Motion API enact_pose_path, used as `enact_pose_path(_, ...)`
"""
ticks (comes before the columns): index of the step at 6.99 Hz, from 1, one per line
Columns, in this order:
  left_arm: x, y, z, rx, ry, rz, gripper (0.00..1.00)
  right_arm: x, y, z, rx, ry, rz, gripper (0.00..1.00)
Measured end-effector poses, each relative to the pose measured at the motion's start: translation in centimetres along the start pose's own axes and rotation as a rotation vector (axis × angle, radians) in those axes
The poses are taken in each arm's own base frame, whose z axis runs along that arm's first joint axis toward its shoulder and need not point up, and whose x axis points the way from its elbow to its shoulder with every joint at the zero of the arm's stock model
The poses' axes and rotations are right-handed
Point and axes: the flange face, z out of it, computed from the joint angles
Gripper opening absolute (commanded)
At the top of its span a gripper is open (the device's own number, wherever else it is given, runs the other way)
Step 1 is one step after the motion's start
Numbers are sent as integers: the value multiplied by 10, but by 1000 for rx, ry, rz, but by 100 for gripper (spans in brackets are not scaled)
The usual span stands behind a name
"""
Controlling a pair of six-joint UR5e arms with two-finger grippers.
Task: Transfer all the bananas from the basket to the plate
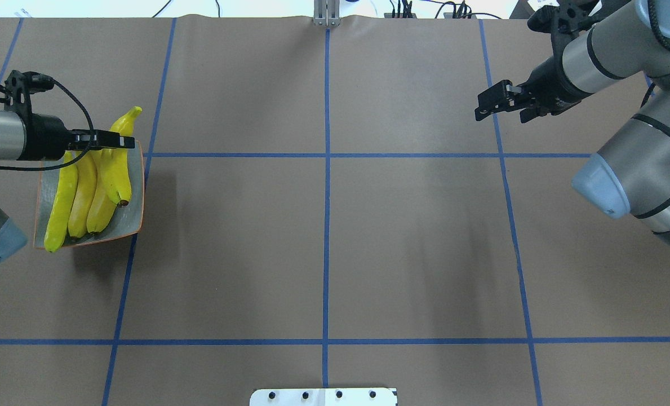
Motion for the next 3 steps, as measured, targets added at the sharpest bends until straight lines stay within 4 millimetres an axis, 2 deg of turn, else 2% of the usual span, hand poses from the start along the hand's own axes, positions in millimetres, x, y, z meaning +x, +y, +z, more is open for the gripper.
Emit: enact_pose_path(3,-11,15,3,-26,-17,52,0,1,1,0,-1,0,1,100)
